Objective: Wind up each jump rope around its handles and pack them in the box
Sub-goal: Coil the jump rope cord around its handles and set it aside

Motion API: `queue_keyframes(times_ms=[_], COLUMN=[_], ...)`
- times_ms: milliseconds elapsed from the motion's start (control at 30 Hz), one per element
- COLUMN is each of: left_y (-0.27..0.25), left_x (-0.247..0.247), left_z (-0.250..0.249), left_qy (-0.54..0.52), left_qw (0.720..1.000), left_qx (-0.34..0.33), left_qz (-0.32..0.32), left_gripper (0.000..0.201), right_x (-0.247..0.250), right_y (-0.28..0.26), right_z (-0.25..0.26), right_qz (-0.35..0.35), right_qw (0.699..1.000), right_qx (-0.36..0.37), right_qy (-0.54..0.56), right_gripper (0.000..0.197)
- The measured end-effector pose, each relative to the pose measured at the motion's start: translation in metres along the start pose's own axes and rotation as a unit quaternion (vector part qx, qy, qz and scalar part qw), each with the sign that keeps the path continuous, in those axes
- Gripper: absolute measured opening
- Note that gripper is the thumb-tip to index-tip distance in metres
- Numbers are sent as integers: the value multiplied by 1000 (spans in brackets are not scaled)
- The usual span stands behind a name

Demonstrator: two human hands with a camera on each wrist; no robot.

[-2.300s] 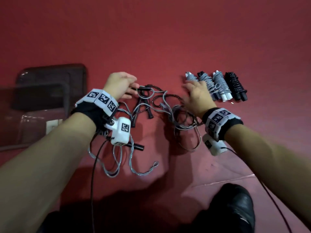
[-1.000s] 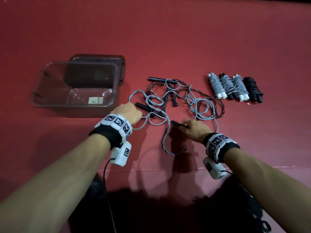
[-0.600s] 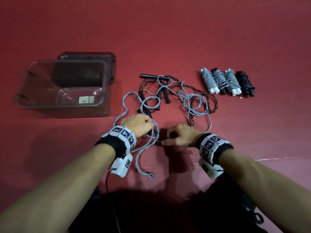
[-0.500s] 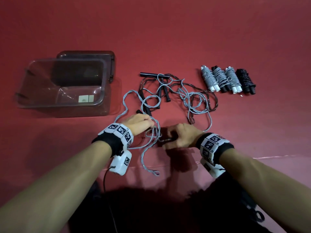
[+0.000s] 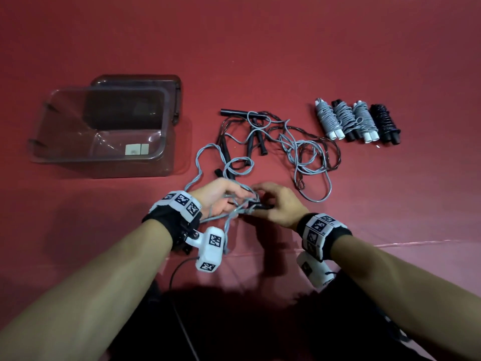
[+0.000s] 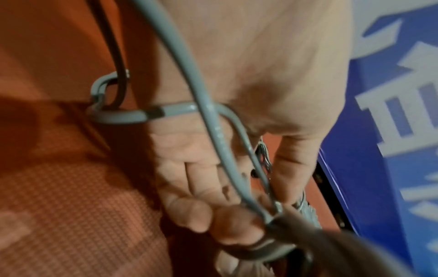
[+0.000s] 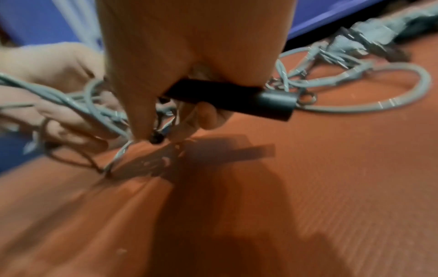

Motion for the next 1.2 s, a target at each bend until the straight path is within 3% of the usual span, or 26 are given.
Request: queue_keyframes(times_ms=[133,300,400,500,600,700,767,833,900,967,1033,1067,1167,1200], left_y=[-12,-8,-12,-10,-12,-16,-21,-24,-27,-28,-32,-33,-32,-29], left_x=[-9,-17,-17,2,19,30,36,44,46,43,29,19,-18,-25], left_z=[-23,-40,-49,-60,-77,-91,-96,-95,-90,-85,-83,-82,-77,-74], left_qy=[-114,-245,-190,52,285,338,386,451,499,509,465,444,468,460], left_qw=[991,963,972,981,921,878,833,761,695,651,645,655,659,676], left_qx=[-60,-86,-111,-186,-220,-218,-214,-237,-262,-317,-405,-439,-477,-480], left_qz=[28,71,80,-22,-151,-260,-333,-401,-446,-465,-451,-425,-345,-317], left_gripper=[36,34,46,62,63,58,44,26,21,20,18,21,32,36], right_x=[-3,5,12,22,35,48,58,69,82,93,99,99,93,92], right_y=[-1,10,15,20,27,30,27,24,23,25,24,24,24,24], right_z=[17,39,42,42,42,47,55,60,60,59,61,63,73,76], right_qz=[-31,-135,-143,-133,-88,-67,-34,-3,-10,-39,-69,-75,-66,-56], right_qw=[985,945,942,964,984,978,956,928,901,858,818,806,802,809], right_qx=[-37,-55,-66,-62,-63,-112,-131,-143,-147,-158,-157,-152,-133,-126], right_qy=[163,292,297,223,141,164,261,344,408,487,549,567,579,572], right_gripper=[42,34,37,32,8,17,23,24,28,40,49,49,35,31])
Point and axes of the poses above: each hand's wrist, its own y-axis towards the middle knuckle, its own x-axis out of the back of the hand, z = x × y, the point moved 2 cm from there along y, towards the middle knuckle, and after that the axes turned 2 degrees about -y, right-handed, at the moved point
